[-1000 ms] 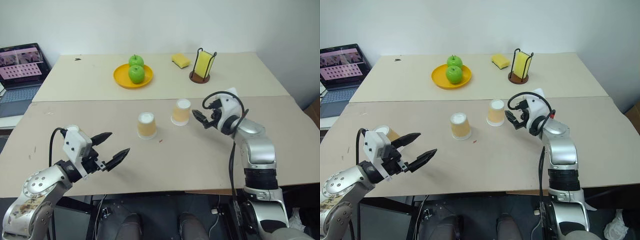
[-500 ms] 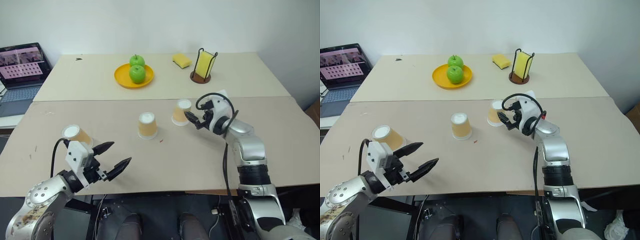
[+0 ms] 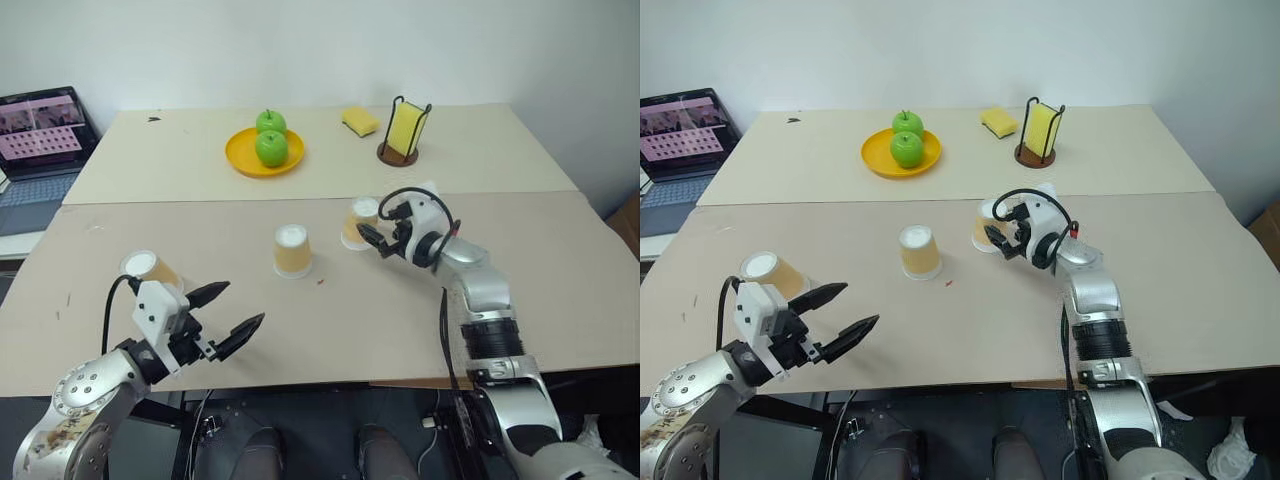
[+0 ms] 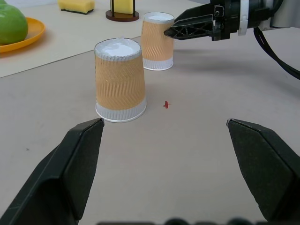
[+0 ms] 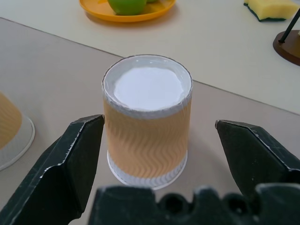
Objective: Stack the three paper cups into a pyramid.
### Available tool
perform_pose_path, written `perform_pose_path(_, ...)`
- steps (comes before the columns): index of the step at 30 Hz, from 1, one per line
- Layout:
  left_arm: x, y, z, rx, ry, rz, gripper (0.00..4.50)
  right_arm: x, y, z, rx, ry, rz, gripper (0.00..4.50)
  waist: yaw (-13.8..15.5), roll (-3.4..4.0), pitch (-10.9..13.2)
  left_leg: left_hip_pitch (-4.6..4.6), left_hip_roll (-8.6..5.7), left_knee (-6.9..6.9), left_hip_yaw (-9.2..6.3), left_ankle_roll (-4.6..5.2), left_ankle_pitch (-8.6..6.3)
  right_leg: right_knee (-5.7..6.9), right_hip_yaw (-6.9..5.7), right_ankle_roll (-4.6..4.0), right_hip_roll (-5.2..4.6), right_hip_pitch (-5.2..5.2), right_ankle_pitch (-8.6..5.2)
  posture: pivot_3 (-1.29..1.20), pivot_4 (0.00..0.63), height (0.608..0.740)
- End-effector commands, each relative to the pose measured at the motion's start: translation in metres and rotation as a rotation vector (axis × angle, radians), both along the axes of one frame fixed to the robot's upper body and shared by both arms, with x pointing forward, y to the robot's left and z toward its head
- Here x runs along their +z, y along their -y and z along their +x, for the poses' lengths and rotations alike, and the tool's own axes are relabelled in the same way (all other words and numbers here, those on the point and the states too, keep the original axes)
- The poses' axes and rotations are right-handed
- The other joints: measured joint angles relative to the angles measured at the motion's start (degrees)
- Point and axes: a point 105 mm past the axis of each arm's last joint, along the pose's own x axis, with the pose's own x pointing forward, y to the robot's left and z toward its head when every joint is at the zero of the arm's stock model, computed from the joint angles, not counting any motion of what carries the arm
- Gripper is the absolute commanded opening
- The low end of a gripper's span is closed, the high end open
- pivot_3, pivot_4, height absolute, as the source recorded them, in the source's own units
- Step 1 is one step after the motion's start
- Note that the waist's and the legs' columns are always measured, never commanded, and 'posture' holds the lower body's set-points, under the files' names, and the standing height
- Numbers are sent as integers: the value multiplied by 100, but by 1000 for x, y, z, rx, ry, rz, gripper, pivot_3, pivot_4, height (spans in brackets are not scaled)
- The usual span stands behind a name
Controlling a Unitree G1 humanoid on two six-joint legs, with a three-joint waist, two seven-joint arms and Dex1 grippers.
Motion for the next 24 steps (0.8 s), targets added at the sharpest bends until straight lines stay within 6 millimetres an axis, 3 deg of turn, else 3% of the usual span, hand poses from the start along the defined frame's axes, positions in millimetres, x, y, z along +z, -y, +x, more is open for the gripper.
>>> perform_pose_path(1,11,5,-3,-14,55,7,4500,20,-10,9,18,77,19,4462,0,0,0,0,0,0,-1,0,0,-1,-1,0,0,1,0,0,150,732)
perform_pose_path(7,11,4,-3,-8,55,11,4500,20,-26,19,46,76,42,4462,-4,0,0,0,0,0,0,0,0,0,0,0,0,-1,0,0,150,732)
perform_pose_path(17,9,3,-4,0,45,20,4500,29,-32,25,57,98,69,4462,1,0,0,0,0,0,0,0,0,1,0,0,-1,-1,0,0,150,732)
perform_pose_path(21,8,4,-4,-1,41,24,4500,32,-33,23,72,110,62,3624,-4,1,0,0,0,0,0,0,0,1,-1,0,-1,-1,0,0,150,732)
perform_pose_path(24,7,5,-5,-5,36,28,4500,34,-35,19,88,118,67,3624,-3,1,0,-1,0,0,0,0,0,1,0,0,0,-2,0,0,150,732)
